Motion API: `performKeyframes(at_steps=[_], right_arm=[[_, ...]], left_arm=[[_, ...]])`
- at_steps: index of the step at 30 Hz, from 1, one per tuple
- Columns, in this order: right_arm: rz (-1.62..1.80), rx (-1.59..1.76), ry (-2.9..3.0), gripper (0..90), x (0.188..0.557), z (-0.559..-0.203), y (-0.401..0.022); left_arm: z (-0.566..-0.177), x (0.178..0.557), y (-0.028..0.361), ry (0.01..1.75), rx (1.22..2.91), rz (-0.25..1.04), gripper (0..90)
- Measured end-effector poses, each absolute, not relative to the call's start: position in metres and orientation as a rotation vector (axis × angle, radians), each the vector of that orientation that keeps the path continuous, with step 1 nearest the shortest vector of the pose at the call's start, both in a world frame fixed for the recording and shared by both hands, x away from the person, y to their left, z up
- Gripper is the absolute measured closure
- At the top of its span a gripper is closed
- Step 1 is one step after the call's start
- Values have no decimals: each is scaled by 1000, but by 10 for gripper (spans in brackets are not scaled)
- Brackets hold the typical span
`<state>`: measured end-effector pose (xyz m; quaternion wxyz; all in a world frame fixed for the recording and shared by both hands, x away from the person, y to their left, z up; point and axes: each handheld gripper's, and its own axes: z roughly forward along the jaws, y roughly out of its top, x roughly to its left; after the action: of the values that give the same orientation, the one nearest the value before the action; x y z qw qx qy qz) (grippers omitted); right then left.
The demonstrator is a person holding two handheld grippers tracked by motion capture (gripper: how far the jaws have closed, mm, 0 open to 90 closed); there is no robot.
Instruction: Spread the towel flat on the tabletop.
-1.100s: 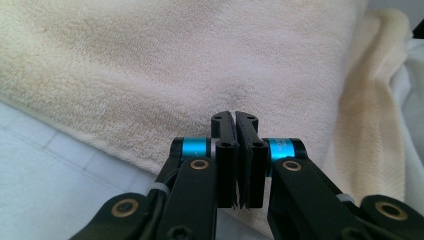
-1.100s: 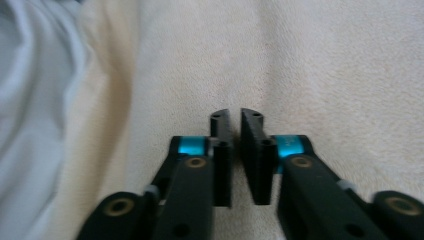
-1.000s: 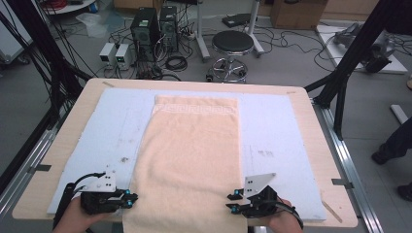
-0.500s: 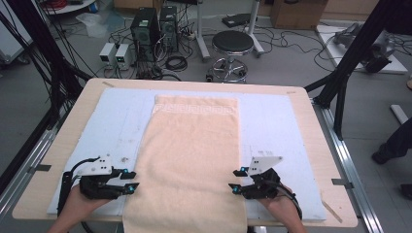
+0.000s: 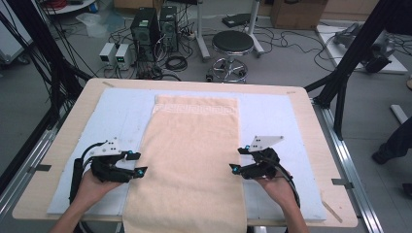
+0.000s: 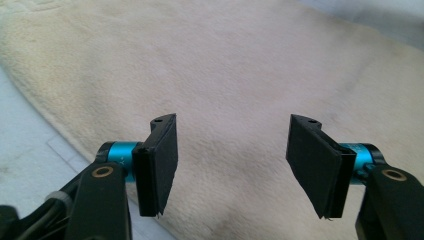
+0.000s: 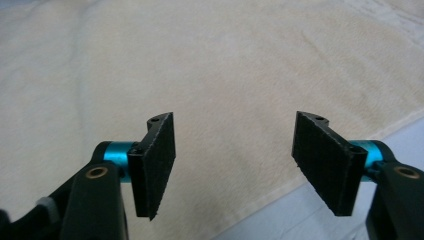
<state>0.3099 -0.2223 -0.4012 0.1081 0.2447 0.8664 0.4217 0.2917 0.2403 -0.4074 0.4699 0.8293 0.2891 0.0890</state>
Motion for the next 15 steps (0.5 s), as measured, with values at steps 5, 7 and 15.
performKeyframes(at_steps=[5, 7, 15], right_arm=[[1262, 715, 2536, 289, 326, -395, -216], [1280, 710, 2521, 282, 331, -393, -214], [1255, 734, 2508, 278, 350, -394, -208]], left_arm=[[-403, 306, 238, 721, 2016, 260, 351], [-403, 310, 237, 726, 2001, 279, 351], [-402, 326, 237, 762, 2003, 305, 348]])
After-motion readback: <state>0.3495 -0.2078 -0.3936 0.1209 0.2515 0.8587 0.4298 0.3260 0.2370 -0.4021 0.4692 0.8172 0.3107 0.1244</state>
